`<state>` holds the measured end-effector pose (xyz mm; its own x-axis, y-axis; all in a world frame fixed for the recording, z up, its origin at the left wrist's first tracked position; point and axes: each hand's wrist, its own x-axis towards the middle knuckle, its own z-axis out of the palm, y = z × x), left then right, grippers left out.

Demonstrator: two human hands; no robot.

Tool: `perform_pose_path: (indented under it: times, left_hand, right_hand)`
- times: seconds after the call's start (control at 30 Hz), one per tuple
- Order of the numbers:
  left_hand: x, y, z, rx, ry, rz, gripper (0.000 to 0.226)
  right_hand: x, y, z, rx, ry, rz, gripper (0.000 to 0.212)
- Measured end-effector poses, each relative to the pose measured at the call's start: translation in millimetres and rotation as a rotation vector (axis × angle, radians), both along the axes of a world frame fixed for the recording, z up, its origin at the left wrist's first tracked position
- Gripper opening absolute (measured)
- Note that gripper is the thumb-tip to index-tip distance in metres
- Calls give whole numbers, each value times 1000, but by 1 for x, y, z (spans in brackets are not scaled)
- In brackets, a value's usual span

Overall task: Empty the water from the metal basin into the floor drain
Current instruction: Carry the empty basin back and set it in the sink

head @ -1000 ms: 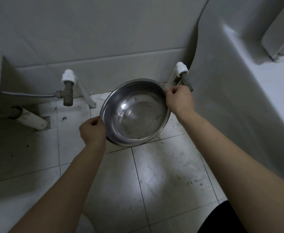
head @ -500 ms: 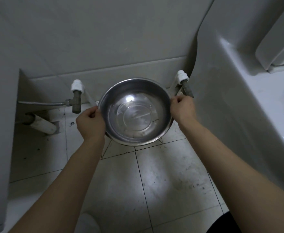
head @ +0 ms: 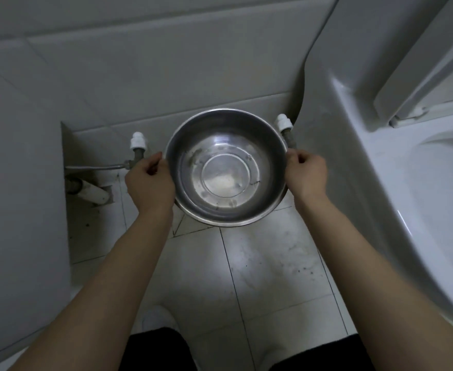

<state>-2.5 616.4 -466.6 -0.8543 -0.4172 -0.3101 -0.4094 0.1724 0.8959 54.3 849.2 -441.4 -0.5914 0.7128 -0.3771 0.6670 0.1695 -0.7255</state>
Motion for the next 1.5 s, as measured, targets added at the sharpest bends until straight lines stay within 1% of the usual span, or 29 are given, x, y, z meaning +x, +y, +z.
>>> perform_pose_path:
  times: [0.2, 0.3, 0.47, 0.63, 0.77, 0.83, 0.93, 1.0, 1.07, 1.23, 1.5]
  left_hand:
    - [16, -4, 88, -59, 6, -38, 26]
    - [25, -1, 137, -45, -18, -48, 26]
    - [27, 8, 223, -12, -4, -102, 24]
    - [26, 14, 309, 10, 18, -125, 20]
    - [27, 12, 366, 44, 22, -117, 20]
    - [27, 9, 393, 31, 37, -110, 20]
    - [26, 4, 433, 32, 53, -102, 14]
    - [26, 0, 455, 28, 54, -85, 12]
    - [27, -4, 476, 15, 72, -80, 18]
    - [33, -15, 522, 20, 122, -73, 22]
    - [50, -43, 585, 17, 191, -26, 22]
  right_hand:
    - [35, -6, 69, -17, 3, -51, 33]
    - [47, -7, 119, 4, 25, -86, 37]
    - [61, -3, 204, -12, 39, -133, 45]
    - [67, 0, 286, -27, 50, -153, 33]
    - [66, 2, 339, -13, 66, -140, 35]
    - [65, 1, 365, -13, 71, -134, 36]
    - [63, -1, 404, -21, 94, -142, 38]
    - [61, -3, 425, -38, 109, -138, 36]
    - [61, -6, 447, -55, 127, -121, 34]
    - [63, -14, 492, -58, 161, -78, 38]
    - [65, -29, 562, -75, 229, -3, 36]
